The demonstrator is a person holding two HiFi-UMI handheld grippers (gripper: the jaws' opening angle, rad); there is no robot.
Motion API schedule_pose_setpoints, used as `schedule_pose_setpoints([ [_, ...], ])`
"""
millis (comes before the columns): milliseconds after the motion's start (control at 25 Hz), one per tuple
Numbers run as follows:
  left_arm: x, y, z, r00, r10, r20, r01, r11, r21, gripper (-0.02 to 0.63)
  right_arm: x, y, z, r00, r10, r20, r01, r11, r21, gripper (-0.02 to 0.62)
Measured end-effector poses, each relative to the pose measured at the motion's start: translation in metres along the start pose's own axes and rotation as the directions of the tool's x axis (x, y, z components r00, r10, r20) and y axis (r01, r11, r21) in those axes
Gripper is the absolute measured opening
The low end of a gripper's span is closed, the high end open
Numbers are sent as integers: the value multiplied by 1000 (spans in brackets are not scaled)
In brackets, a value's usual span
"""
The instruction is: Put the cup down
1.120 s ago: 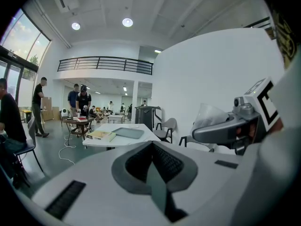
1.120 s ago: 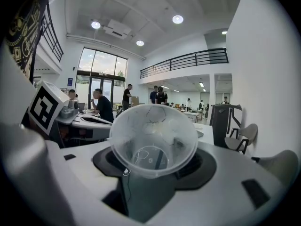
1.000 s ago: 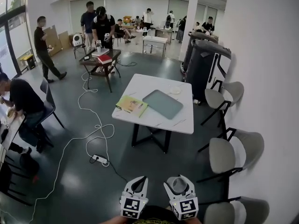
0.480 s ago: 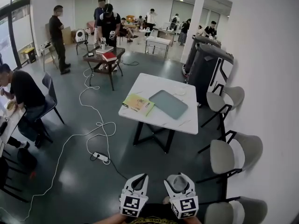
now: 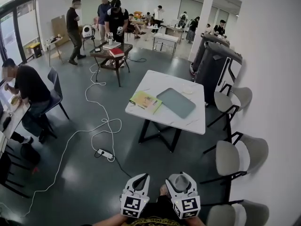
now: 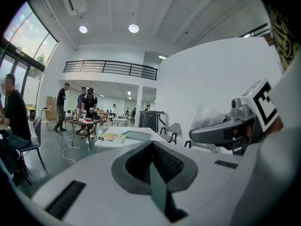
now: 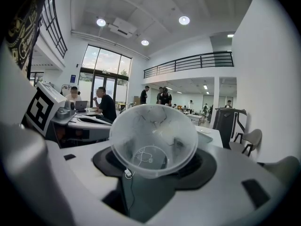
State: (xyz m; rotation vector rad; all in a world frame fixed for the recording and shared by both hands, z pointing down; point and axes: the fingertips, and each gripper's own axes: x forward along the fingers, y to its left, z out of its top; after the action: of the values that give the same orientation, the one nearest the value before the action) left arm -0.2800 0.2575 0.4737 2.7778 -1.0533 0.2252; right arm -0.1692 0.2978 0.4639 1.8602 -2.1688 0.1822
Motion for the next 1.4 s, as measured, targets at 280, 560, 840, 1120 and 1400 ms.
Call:
schedule_pose_setpoints([
  [280,14,3,1,1000,13,-5,-13,1000,3,8,16,-10,-3,1000,26,-4,-26,1000,10,278],
  [560,47,7,5,1000,16,-10,-16,1000,10,8,39,-36,-5,1000,31,-5,-31,999,27,278],
  [840,95,8,14,999,28,-20,-28,1000,4,8,69,-78,-2,999,41,-3,-41,999,25,278],
  [1120,148,11,28,998,54,-30,-55,999,0,8,102,-122,7,998,66,3,-66,998,3,278],
  [1400,190,9,42,996,86,-28,-86,996,6,8,126,-162,12,996,85,13,-85,996,-2,278],
])
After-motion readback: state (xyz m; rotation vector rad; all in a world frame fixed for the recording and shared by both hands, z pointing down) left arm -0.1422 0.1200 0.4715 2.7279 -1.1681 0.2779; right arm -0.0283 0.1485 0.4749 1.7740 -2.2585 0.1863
